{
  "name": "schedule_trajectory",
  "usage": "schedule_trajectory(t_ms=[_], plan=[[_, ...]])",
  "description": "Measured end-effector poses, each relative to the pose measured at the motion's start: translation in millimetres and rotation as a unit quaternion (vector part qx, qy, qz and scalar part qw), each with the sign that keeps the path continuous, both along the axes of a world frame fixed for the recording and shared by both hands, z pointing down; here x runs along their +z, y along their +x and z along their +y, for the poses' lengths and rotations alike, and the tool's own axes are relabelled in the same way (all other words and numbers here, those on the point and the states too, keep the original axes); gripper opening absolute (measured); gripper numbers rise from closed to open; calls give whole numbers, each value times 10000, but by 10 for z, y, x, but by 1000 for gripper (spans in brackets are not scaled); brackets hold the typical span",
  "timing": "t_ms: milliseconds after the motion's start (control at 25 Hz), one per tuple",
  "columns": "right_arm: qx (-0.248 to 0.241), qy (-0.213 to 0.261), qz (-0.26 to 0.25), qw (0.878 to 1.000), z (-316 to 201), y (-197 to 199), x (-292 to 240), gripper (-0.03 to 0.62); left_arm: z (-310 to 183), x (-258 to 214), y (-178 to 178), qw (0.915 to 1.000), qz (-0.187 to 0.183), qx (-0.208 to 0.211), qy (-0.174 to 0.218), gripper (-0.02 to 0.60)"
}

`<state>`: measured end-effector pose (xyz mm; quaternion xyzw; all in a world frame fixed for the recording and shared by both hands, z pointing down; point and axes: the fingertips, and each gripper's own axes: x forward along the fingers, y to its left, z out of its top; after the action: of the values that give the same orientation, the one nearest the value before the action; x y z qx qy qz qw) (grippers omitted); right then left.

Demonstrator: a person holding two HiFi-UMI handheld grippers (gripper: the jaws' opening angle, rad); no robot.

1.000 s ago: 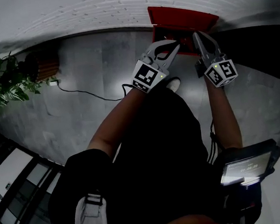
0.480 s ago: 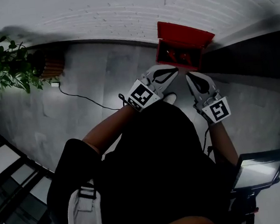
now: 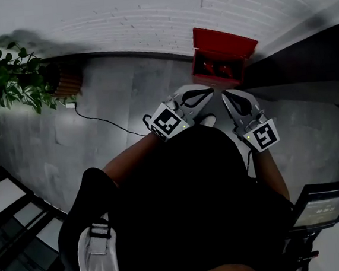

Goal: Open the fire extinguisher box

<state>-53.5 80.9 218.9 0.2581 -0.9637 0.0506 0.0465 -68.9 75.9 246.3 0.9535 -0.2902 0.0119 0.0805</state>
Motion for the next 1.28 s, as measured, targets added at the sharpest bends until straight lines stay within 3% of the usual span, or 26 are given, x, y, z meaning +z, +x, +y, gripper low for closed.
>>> schedule_trajectory(t_ms=[280,800,1280], plan=[[119,-86,-268,9995,-49,72,77,8,-86,25,89,9997,-114,74,191,5],[155,-129,-289,9994,-55,-7,102,8,-66,-28,109,9993,-77,169,326,5],[242,-150,-233,9993,-95,-12,99,8,-94,39,100,9995,-88,282,104,5]])
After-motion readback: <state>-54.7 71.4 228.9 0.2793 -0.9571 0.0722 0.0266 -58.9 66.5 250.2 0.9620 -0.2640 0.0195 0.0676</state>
